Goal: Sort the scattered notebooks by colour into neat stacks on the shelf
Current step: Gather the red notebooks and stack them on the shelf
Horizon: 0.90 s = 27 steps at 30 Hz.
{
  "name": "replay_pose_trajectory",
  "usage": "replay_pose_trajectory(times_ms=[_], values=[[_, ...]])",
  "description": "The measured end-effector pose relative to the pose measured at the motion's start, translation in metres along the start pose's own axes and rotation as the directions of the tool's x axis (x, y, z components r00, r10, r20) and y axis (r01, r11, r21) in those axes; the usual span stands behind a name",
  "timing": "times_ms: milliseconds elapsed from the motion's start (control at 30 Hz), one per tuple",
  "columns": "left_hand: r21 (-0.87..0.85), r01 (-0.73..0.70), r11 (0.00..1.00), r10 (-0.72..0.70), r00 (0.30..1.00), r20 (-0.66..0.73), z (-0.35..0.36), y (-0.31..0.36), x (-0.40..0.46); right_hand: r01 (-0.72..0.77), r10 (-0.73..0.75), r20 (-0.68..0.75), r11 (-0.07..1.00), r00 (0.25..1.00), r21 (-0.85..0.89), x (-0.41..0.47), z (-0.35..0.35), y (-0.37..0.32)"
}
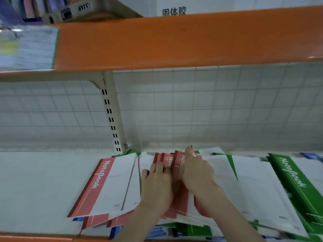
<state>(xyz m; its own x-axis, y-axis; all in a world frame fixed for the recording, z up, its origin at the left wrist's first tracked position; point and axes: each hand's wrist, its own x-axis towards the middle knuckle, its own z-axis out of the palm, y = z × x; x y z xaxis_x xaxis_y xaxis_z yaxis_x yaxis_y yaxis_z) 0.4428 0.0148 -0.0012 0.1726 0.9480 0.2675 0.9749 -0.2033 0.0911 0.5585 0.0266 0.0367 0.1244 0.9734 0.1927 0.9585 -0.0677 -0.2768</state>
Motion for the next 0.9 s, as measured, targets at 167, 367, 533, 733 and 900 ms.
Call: replay_pose_trajectory(times_ms=[167,367,533,733,900], values=[[-0.282,0.134,0.95,-0.108,0.989,0.105,-0.005,-0.004,0.01,-0.106,0.097,0.045,0.938,0.994,0.329,0.018,-0.032,0.025],[-0.351,0.169,0.921,-0.128,0.982,0.138,-0.018,0.001,0.014,-0.097,0.071,0.078,0.902,0.994,0.42,0.02,-0.036,0.033],[-0.247,0.11,0.963,-0.111,0.994,0.01,-0.02,0.009,0.011,-0.078,0.056,0.07,0.93,0.996,0.359,0.013,-0.024,0.021],[-0.669,0.129,0.732,-0.065,0.991,0.119,-0.022,0.009,0.013,-0.019,-0.005,0.067,0.941,0.998,0.338,0.005,-0.013,0.009],[-0.876,0.196,0.44,0.016,0.974,0.227,-0.029,0.008,0.016,-0.013,-0.009,0.07,0.95,0.998,0.311,0.006,-0.011,0.011]])
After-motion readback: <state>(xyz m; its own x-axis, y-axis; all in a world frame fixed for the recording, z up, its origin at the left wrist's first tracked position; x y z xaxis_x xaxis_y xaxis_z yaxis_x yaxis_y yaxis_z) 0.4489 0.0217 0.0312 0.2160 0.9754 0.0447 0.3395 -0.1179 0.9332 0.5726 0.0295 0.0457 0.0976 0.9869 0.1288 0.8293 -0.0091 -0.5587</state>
